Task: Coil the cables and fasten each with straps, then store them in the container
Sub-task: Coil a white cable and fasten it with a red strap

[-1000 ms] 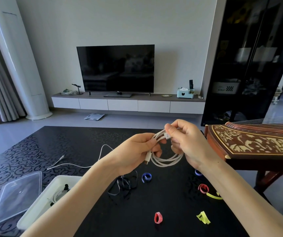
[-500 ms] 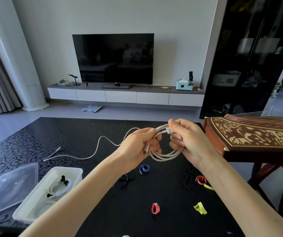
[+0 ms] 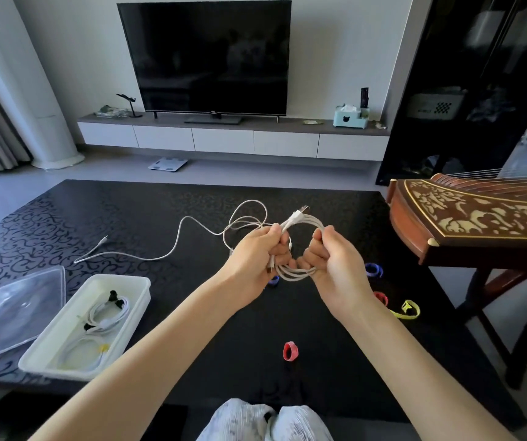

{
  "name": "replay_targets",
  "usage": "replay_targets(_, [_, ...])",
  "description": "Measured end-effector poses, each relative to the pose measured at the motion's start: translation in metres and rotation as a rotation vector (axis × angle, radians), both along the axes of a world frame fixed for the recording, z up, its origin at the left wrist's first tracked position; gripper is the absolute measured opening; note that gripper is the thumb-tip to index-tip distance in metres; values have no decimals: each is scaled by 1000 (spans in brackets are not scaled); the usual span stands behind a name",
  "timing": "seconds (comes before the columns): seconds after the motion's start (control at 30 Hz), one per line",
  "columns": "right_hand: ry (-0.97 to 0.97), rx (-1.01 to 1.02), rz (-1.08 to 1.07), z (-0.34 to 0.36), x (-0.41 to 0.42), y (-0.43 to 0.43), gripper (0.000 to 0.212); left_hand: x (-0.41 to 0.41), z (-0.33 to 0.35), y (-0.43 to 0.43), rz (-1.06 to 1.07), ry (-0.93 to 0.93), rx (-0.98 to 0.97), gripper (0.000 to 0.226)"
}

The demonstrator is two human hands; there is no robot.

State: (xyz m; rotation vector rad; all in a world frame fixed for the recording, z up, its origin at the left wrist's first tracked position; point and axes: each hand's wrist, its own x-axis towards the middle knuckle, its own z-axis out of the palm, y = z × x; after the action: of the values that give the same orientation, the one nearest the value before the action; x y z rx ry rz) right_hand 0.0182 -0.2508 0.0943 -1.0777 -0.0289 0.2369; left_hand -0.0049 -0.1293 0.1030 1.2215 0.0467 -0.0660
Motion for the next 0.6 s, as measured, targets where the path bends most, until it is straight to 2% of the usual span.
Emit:
replay_targets(0.13, [61, -3, 19, -24, 2, 7, 31, 2, -19, 8, 44, 45, 90, 35])
replay_targets(0.17, [34, -89, 39, -31, 3, 5, 26, 2, -25, 13, 72, 50, 119, 34])
replay_targets(0.2, [-30, -285, 63, -45, 4, 1, 20, 2, -33, 21, 102, 61, 141, 34])
replay_targets(0.3, [-352, -1096, 193, -86, 3, -17, 20, 0, -55, 44, 191, 85, 225, 35])
replay_targets(0.33, [-399, -1277, 245, -100, 0, -21, 20, -2, -63, 51, 219, 95, 256, 35])
replay_targets(0.4, [-387, -1502, 312, -122, -6, -24, 33, -4, -75, 62, 271, 111, 321, 34])
replay_targets(0.5, [-357, -1646, 300, -149, -10, -19, 43, -7, -92, 72, 323, 131, 392, 36])
replay_targets(0.53, [-350, -1630, 302, -155, -9, -18, 43, -8, -96, 73, 340, 138, 396, 36])
replay_targets(0.6, [-245, -1410, 295, -157, -6, -18, 40, -11, -103, 77, 363, 155, 390, 36])
